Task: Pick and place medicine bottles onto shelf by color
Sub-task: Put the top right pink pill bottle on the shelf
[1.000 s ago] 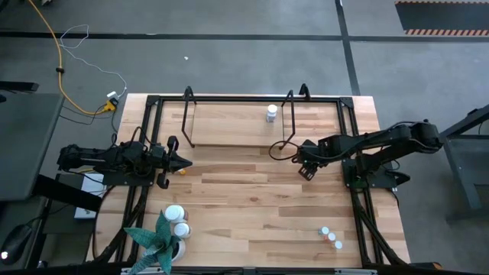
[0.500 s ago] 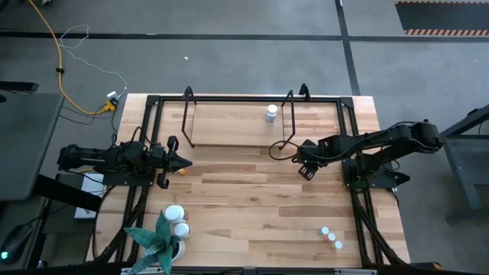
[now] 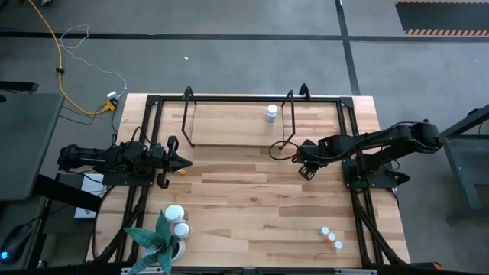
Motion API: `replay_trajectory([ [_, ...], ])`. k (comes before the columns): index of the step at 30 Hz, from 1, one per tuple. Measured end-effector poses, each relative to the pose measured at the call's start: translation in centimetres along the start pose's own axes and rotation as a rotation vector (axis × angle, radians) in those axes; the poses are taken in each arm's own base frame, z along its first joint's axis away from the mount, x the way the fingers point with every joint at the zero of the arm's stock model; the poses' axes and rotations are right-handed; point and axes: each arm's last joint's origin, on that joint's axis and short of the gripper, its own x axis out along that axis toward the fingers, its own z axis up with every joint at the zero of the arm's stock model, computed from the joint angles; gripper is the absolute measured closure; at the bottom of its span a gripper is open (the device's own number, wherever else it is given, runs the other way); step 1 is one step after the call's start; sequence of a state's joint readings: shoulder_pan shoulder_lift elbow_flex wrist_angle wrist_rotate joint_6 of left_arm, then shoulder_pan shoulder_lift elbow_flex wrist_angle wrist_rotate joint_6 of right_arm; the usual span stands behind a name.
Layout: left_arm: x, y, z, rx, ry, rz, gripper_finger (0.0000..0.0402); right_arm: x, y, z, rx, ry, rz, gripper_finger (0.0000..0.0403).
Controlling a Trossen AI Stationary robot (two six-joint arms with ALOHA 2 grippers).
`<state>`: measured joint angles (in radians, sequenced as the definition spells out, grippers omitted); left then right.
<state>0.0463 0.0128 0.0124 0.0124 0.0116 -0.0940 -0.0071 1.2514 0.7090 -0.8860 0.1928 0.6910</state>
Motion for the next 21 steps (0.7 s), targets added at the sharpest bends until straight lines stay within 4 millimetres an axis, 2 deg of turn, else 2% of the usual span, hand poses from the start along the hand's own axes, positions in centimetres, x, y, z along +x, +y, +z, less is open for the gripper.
replay_trajectory([
  [9, 0.0, 0.0, 0.0, 0.0, 0.0, 0.0, 0.0398, -0.6, 0.2, 0.2, -0.027, 0.028, 0.037, 0.0282],
  [15, 0.0, 0.0, 0.0, 0.0, 0.0, 0.0, 0.0398, -3.3, 1.4, 1.3, -0.056, 0.009, 0.178, 0.0282],
  [21, 0.0, 0.0, 0.0, 0.0, 0.0, 0.0, 0.0398, -7.1, 4.3, 2.6, -0.142, -0.138, 0.388, 0.0282],
])
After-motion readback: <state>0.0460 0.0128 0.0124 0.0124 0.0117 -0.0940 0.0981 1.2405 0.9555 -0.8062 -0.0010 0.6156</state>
